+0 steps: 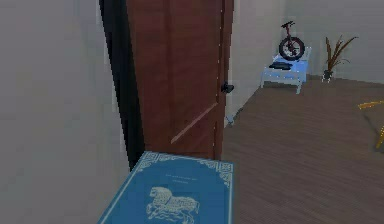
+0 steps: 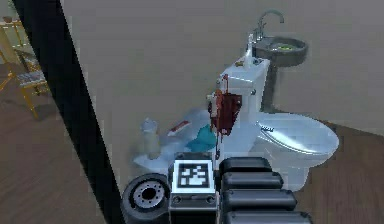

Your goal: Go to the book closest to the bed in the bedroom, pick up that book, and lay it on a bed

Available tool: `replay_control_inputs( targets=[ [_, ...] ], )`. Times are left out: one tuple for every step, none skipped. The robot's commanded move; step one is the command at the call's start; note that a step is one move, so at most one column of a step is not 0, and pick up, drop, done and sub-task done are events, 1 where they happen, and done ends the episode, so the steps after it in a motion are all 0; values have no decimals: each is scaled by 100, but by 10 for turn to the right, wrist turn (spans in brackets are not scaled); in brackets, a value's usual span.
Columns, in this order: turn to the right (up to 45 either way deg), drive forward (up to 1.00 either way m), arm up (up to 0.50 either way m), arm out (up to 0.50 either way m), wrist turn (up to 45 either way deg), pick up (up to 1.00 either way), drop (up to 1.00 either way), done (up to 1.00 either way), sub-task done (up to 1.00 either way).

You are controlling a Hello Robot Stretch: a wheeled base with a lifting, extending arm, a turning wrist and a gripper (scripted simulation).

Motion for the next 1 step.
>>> replay_control_inputs(
  targets=[
    [-30,0,0,0,0,0,0,0,0]
  ],
)
